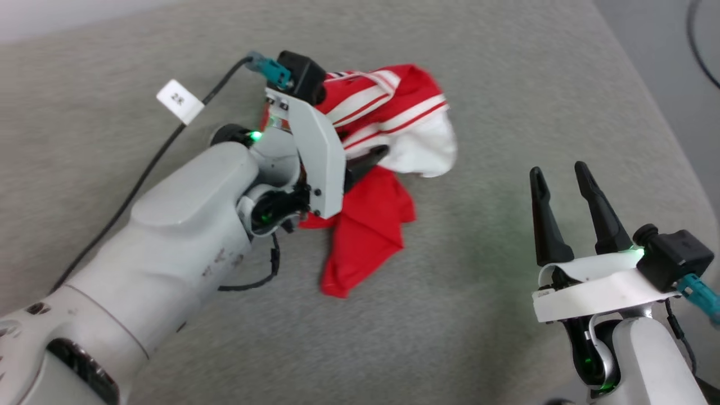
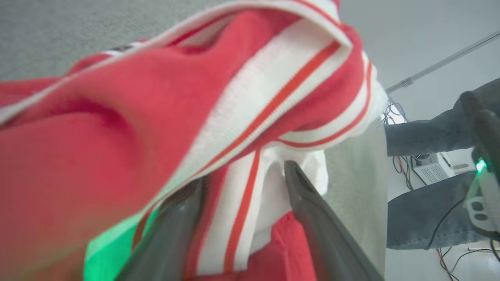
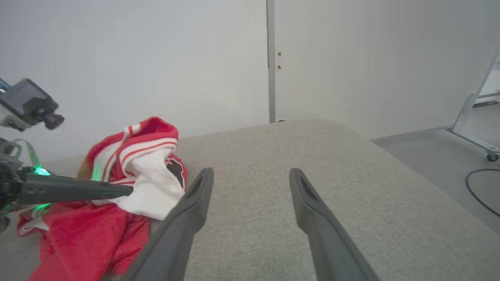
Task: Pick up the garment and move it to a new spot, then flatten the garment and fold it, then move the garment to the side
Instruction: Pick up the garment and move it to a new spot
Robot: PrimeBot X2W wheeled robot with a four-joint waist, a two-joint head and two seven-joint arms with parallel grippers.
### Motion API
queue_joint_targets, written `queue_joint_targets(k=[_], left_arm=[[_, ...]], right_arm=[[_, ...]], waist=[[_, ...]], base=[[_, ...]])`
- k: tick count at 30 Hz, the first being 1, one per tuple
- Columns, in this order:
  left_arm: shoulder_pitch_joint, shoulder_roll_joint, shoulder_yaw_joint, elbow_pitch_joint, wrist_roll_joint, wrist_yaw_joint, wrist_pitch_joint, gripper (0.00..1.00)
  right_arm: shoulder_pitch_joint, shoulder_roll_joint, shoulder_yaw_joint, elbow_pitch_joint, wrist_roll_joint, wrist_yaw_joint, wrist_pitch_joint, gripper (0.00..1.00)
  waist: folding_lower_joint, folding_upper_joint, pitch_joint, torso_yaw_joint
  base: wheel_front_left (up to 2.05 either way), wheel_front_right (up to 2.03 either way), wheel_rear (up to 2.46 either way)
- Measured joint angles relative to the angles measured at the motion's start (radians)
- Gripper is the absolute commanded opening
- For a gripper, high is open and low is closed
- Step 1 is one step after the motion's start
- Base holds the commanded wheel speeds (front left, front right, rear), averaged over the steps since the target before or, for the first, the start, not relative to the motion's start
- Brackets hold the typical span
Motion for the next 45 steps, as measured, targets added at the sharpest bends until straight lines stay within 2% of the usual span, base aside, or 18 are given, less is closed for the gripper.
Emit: queue_joint_targets(k=[9,14,19,27,31,36,39,45], left_arm=[[0.055,0.066,0.004,-0.192,-0.091,0.0,-0.146,1.0],[0.168,0.116,-0.008,-0.215,-0.123,0.0,-0.237,1.0],[0.309,0.141,0.004,-0.225,-0.18,0.0,-0.346,1.0],[0.507,0.249,0.061,-0.253,-0.23,0.0,-0.514,1.0],[0.617,0.294,0.151,-0.279,-0.252,0.0,-0.547,1.0],[0.761,0.324,0.34,-0.28,-0.143,0.0,-0.553,1.0],[0.848,0.3,0.459,-0.298,-0.068,0.0,-0.553,1.0],[0.959,0.248,0.672,-0.367,0.217,0.035,-0.553,1.0]], right_arm=[[0.005,-0.011,-0.008,0.062,-0.076,0.0,0.0,1.0],[0.021,-0.049,-0.005,0.101,-0.079,0.0,0.0,1.0],[0.053,-0.088,-0.011,0.13,-0.077,0.0,0.006,1.0],[0.107,-0.132,-0.039,0.103,-0.073,0.0,0.045,1.0],[0.144,-0.144,-0.054,0.086,-0.065,0.0,0.06,1.0],[0.19,-0.159,-0.093,0.055,-0.059,0.0,0.076,1.0],[0.208,-0.161,-0.107,0.035,-0.049,0.0,0.088,1.0],[0.223,-0.169,-0.123,0.009,-0.043,0.0,0.098,1.0]], waist=[[0.0,0.0,-0.09,0.165],[0.0,0.0,-0.149,0.258],[0.0001,0.0,-0.203,0.348],[0.0,0.0,-0.271,0.483],[0.0,0.0,-0.307,0.529],[0.0,0.0,-0.347,0.57],[0.0,0.0,-0.363,0.587],[0.0,0.0,-0.376,0.59]], base=[[0.0,0.0,0.0],[0.0,0.0,0.0],[0.0,0.0,0.0],[0.0,0.0,0.0],[0.0,0.0,0.0],[0.0,0.0,0.0],[0.0,0.0,0.0],[0.0,0.0,0.0]])
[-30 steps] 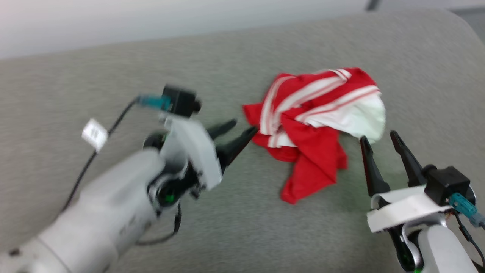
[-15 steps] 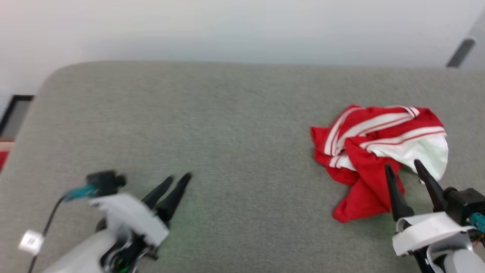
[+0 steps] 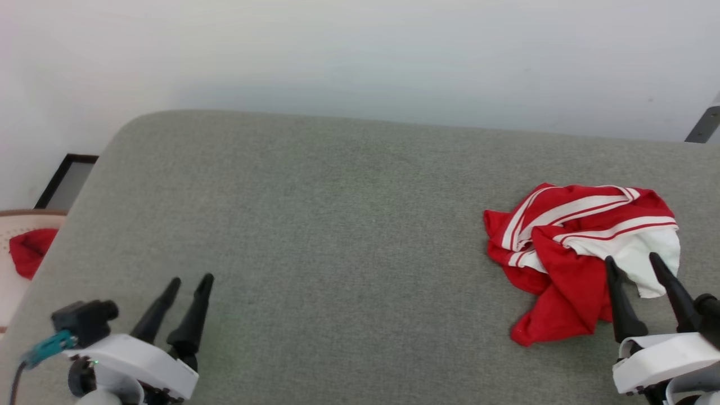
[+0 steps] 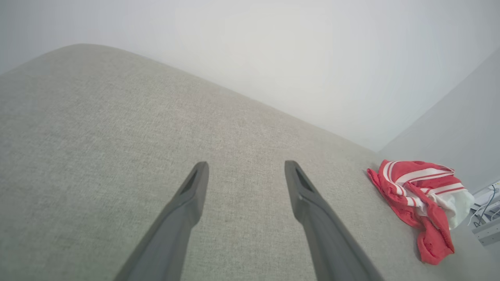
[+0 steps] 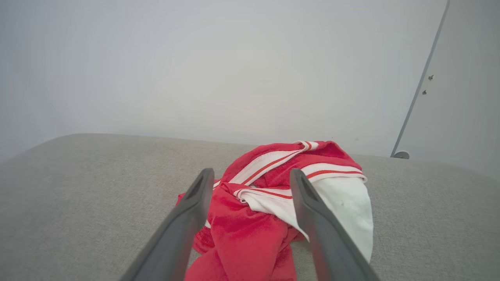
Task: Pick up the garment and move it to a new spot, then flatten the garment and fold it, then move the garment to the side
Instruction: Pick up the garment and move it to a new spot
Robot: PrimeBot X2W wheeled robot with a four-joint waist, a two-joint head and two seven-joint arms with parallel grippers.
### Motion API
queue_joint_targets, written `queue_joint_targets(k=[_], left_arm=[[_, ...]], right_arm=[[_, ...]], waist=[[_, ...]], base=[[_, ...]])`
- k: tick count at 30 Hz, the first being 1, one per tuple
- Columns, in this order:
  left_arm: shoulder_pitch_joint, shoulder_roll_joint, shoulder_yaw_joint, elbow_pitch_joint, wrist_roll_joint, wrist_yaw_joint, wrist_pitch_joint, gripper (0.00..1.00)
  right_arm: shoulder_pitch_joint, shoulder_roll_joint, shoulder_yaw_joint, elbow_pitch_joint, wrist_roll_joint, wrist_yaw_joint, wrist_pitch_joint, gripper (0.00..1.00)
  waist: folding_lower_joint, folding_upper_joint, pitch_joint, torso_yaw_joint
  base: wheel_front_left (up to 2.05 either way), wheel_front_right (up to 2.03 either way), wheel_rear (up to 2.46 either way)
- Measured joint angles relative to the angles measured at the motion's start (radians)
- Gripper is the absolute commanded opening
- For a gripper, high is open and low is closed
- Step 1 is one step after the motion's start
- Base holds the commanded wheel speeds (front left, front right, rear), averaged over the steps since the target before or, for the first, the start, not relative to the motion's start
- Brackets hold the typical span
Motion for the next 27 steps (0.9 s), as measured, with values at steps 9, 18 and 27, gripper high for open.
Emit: queue_joint_targets(k=[9,18,27], left_arm=[[0.141,-0.099,0.268,-0.144,0.37,0.025,0.0,1.0],[0.203,-0.199,0.379,-0.153,0.606,0.004,0.0,1.0],[0.231,-0.289,0.452,-0.132,0.758,-0.017,0.0,1.0]], right_arm=[[-0.004,-0.01,-0.024,-0.042,0.028,0.0,0.009,1.0],[0.004,0.005,-0.017,-0.034,0.049,0.0,0.008,1.0],[0.015,0.013,0.008,-0.004,0.05,0.0,-0.011,1.0]], waist=[[0.0,0.0,-0.014,-0.034],[0.0,0.0,-0.009,-0.047],[0.0,0.0,0.003,-0.052]], base=[[0.0,0.0,0.0],[0.0,0.0,0.0],[0.0,0.0,0.0]])
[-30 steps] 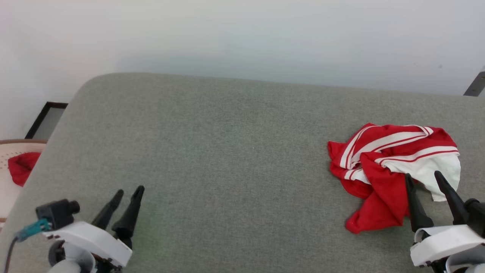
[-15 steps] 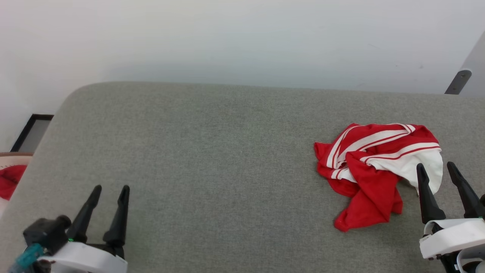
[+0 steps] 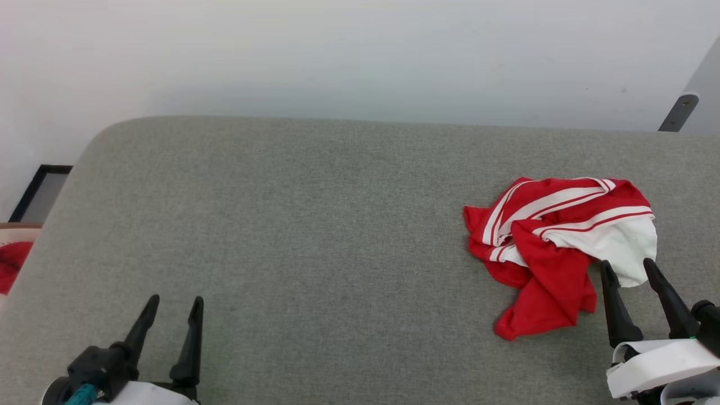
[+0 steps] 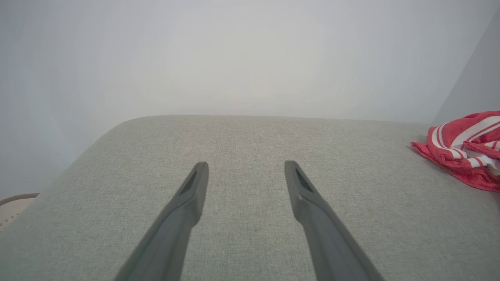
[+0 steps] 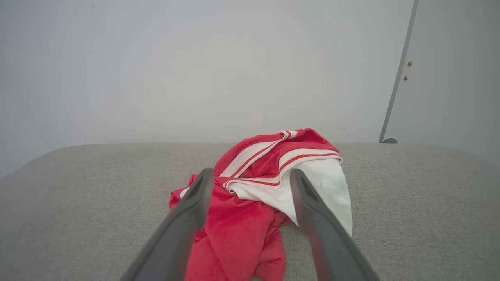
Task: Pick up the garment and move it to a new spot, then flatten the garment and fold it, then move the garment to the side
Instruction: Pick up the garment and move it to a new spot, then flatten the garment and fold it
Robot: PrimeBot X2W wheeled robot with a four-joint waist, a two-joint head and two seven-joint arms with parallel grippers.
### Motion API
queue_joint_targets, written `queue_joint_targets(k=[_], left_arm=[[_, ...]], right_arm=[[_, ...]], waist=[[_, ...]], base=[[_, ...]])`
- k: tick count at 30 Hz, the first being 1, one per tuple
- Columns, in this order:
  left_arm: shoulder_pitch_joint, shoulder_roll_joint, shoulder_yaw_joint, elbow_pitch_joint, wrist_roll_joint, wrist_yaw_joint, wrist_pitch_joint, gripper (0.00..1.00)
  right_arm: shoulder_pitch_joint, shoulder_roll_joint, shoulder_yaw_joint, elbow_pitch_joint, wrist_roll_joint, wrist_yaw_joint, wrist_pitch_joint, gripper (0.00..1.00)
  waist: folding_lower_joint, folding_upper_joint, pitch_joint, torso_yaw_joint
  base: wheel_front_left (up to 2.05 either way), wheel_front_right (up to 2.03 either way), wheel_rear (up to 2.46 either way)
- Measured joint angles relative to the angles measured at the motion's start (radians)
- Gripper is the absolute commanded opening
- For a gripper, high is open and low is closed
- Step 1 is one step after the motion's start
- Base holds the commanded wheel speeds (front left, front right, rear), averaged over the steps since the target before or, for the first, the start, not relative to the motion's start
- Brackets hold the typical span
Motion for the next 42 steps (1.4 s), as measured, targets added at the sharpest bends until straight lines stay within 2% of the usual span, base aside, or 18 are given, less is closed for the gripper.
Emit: queue_joint_targets(k=[8,12,16,19,24,28,34,40,41,42], left_arm=[[-0.002,-0.028,0.025,0.002,0.024,-0.011,0.0,1.0],[-0.002,-0.042,0.03,-0.001,0.023,-0.014,0.0,1.0],[-0.005,-0.047,0.011,-0.008,0.02,-0.014,0.0,1.0],[-0.019,-0.051,-0.002,-0.014,0.015,-0.014,0.0,1.0],[-0.046,-0.06,-0.032,-0.014,0.008,-0.015,0.0,1.0],[-0.088,-0.067,-0.052,-0.012,0.002,-0.015,0.0,1.0],[-0.135,-0.072,-0.074,-0.006,-0.006,-0.016,0.0,1.0],[-0.167,-0.07,-0.084,0.002,-0.017,-0.016,0.0,1.0],[-0.171,-0.069,-0.087,0.003,-0.018,-0.016,0.0,1.0],[-0.175,-0.069,-0.089,0.004,-0.019,-0.016,0.0,1.0]], right_arm=[[-0.019,-0.01,0.021,0.01,0.0,0.0,0.007,1.0],[-0.058,-0.071,0.085,0.016,0.01,0.0,0.1,1.0],[-0.107,-0.186,0.147,0.0,0.049,0.0,0.265,1.0],[-0.142,-0.303,0.194,-0.039,0.114,0.0,0.415,1.0],[-0.19,-0.476,0.244,-0.105,0.294,0.0,0.68,1.0],[-0.258,-0.59,0.264,-0.12,0.39,0.0,0.778,1.0],[-0.355,-0.626,0.335,-0.082,0.443,0.0,0.863,1.0],[-0.432,-0.616,0.4,-0.014,0.447,0.0,0.843,1.0],[-0.442,-0.611,0.409,-0.002,0.447,0.0,0.833,0.75],[-0.45,-0.61,0.422,0.002,0.448,0.0,0.82,0.25]], waist=[[0.0,0.0,0.007,-0.009],[0.0,0.0,0.017,-0.019],[0.0,0.0,0.038,-0.025],[0.0,0.0,0.059,-0.026],[0.0,0.0,0.101,-0.024],[0.0,0.0,0.143,-0.019],[0.0,0.0,0.207,-0.007],[0.0,0.0,0.259,0.003],[0.0,0.0,0.266,0.003],[0.0,0.0,0.273,0.004]], base=[[0.0,0.0,0.0],[0.0,0.0,0.0],[0.0,0.0,0.0],[0.0,0.0,0.0],[0.0,0.0,0.0],[0.0,0.0,0.0],[0.0,0.0,0.0],[0.0,0.0,0.0],[0.0,0.0,0.0],[0.0,0.0,0.0]])
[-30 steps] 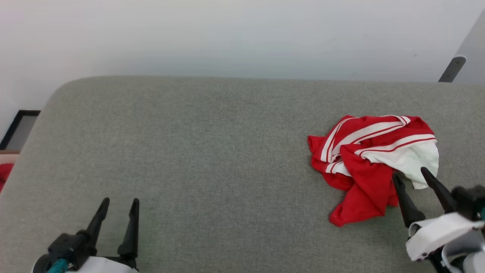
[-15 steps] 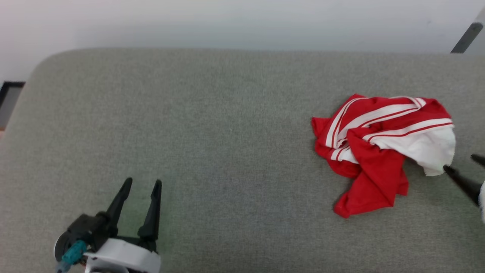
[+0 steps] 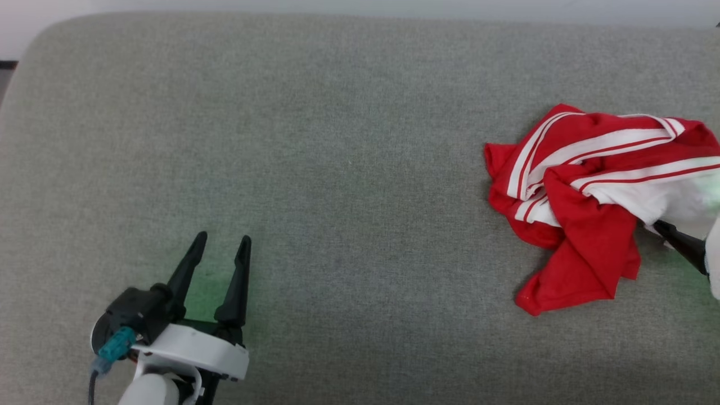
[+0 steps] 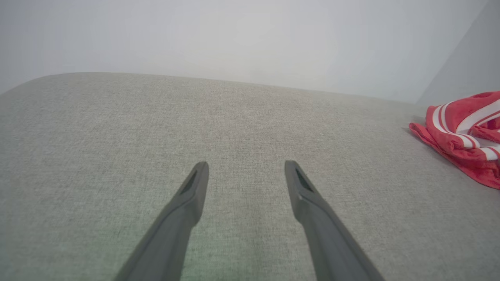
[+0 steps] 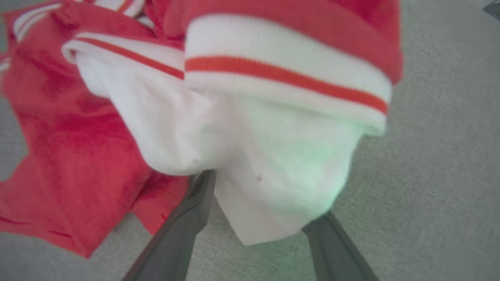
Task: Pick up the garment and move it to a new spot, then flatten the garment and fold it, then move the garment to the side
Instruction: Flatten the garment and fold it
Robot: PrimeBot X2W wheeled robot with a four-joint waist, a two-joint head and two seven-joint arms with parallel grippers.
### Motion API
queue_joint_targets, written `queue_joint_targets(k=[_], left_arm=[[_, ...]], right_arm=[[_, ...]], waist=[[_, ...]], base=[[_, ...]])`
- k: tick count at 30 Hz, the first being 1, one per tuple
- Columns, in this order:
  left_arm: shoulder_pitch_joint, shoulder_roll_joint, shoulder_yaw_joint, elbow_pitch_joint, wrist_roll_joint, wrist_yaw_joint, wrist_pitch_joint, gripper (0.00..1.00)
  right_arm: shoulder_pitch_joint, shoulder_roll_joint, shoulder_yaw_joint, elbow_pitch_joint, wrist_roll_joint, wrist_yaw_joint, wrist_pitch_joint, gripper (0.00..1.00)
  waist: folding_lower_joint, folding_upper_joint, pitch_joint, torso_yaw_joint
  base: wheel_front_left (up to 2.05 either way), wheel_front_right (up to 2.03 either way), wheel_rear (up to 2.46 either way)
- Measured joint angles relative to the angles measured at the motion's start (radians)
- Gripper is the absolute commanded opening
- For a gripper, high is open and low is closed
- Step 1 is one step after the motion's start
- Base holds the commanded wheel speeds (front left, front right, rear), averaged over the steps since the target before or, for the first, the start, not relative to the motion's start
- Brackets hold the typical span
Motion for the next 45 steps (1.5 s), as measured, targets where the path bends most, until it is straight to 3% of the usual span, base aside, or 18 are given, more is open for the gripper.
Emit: queue_joint_targets(k=[1,10,19,27,28,29,30,34,38,41,45], left_arm=[[-0.004,0.001,-0.001,0.0,0.0,0.0,0.0,1.0],[-0.041,0.02,-0.01,-0.009,0.0,0.0,0.0,1.0],[-0.101,0.026,-0.049,-0.013,-0.004,0.0,0.0,1.0],[-0.135,0.032,-0.073,0.0,-0.006,0.0,0.0,1.0],[-0.139,0.037,-0.081,0.004,-0.006,0.0,0.0,1.0],[-0.146,0.043,-0.089,0.007,-0.006,0.0,0.0,1.0],[-0.156,0.048,-0.096,0.008,-0.011,0.0,0.0,1.0],[-0.198,0.1,-0.136,0.007,-0.034,0.0,0.0,1.0],[-0.257,0.188,-0.218,0.011,-0.061,0.0,0.001,1.0],[-0.336,0.256,-0.284,-0.003,-0.096,0.0,0.051,1.0],[-0.462,0.324,-0.385,-0.043,-0.172,0.0,0.188,1.0]], right_arm=[[-0.007,0.002,0.007,0.004,0.005,0.0,-0.016,0.0],[-0.105,-0.048,-0.04,0.102,0.022,0.0,-0.101,0.0],[-0.211,-0.089,-0.143,0.333,-0.051,0.0,-0.092,0.0],[-0.264,-0.022,-0.172,0.507,-0.184,0.0,-0.145,0.0],[-0.273,-0.016,-0.179,0.52,-0.198,0.0,-0.167,0.18],[-0.281,-0.005,-0.184,0.532,-0.21,0.0,-0.193,0.78],[-0.283,0.006,-0.19,0.545,-0.217,0.0,-0.218,1.0],[-0.271,0.037,-0.192,0.551,-0.23,0.0,-0.321,1.0],[-0.203,0.057,-0.191,0.516,-0.207,0.0,-0.408,1.0],[-0.146,0.064,-0.189,0.442,-0.185,0.0,-0.481,1.0],[-0.048,0.119,-0.184,0.288,-0.147,0.0,-0.591,1.0]], waist=[[0.0,0.0,0.006,0.0],[0.0,0.0,0.056,-0.018],[0.0,0.0,0.121,-0.007],[0.0,0.0,0.162,0.031],[0.0,0.0,0.164,0.032],[0.0,0.0,0.164,0.032],[0.0,0.0,0.162,0.032],[0.0,0.0,0.143,0.023],[0.0,0.0,0.115,-0.003],[0.0,0.0,0.09,-0.038],[0.0,0.0,0.062,-0.094]], base=[[0.0,0.0,0.0],[0.0,0.0,0.0],[0.0,0.0,0.0],[0.0,0.0,0.0],[0.0,0.0,0.0],[0.0,0.0,0.0],[0.0,0.0,0.0],[0.0,0.0,0.0],[0.0,0.0,0.0],[0.0,0.0,0.0],[0.0,0.0,0.0]])
